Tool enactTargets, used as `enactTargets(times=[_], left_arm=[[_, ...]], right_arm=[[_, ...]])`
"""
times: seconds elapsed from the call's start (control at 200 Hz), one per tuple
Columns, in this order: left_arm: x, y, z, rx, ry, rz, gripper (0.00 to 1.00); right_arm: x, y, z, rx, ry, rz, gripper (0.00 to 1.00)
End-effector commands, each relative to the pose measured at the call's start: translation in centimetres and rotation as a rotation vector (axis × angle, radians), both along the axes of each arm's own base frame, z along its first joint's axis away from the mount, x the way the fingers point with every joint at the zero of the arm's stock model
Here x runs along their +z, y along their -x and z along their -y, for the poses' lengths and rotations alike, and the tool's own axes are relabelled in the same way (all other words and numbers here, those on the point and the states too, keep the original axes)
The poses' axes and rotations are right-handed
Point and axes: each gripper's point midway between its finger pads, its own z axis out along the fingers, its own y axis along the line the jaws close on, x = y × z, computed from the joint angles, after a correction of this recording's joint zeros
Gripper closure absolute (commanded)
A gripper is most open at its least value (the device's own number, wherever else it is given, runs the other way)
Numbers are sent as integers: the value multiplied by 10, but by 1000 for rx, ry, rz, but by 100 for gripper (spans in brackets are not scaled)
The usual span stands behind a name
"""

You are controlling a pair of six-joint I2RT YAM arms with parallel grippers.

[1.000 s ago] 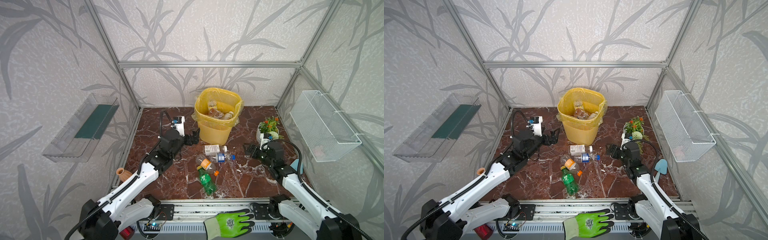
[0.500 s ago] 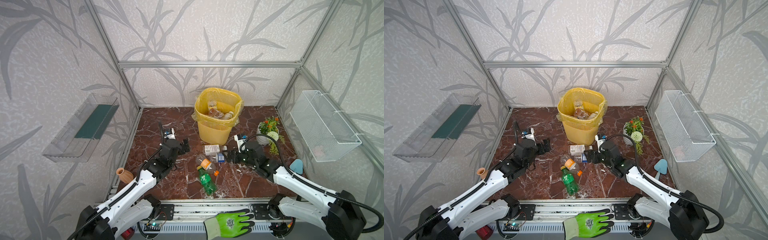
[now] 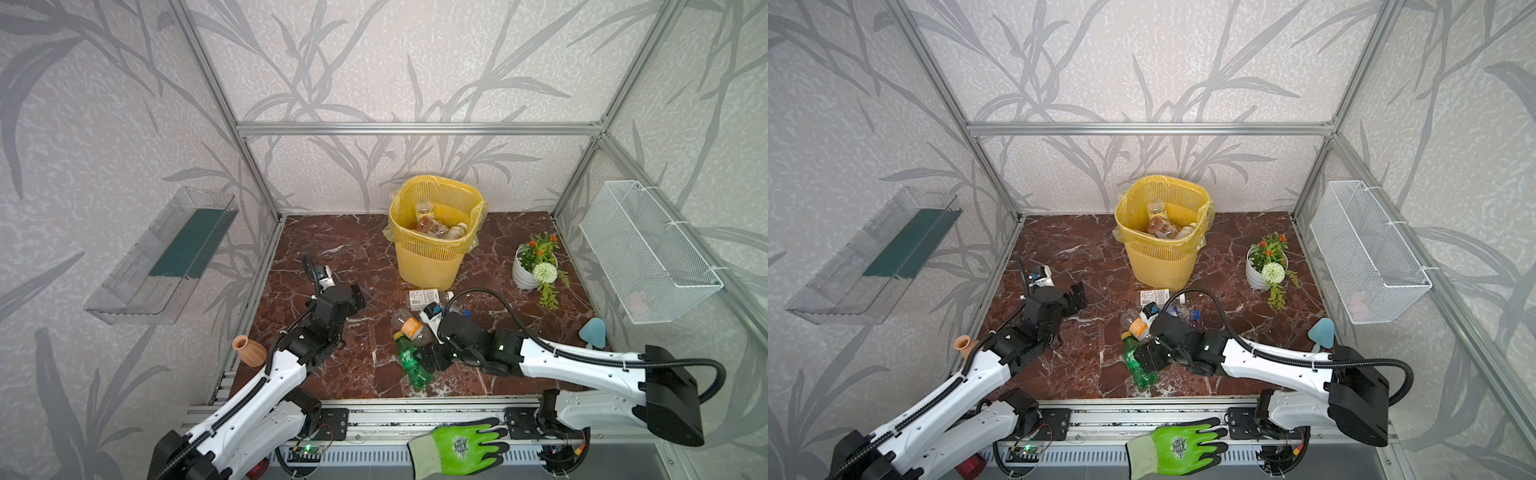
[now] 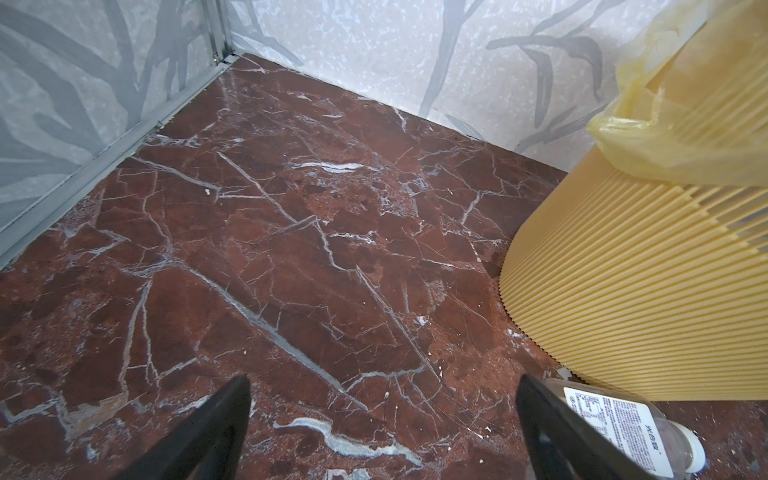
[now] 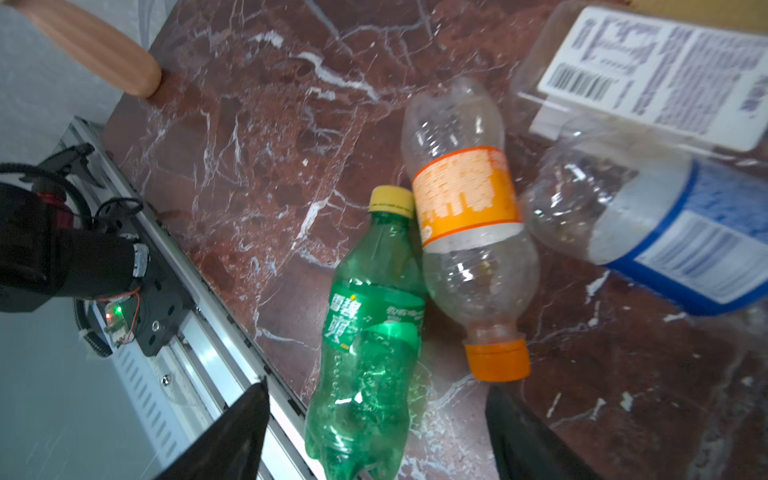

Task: Throw the plastic bottles in the bin
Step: 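Lower the right gripper onto the green yellow-capped bottle and close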

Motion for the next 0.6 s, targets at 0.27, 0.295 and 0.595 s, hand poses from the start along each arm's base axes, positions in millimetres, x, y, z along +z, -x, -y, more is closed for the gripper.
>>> enactTargets(times=[0.27,0.295,0.595], left_arm=[[-11,15,-19,57,-6,-23,1],[-11,16,-19,56,-5,-23,1],[-10,22,-25,68,-11,-18,1]], right_arm=[[-36,16,-21,79,200,-121,22],[-38,16,-23,85,206,-129,22],[-67,23,-33,144,345,-231,23]])
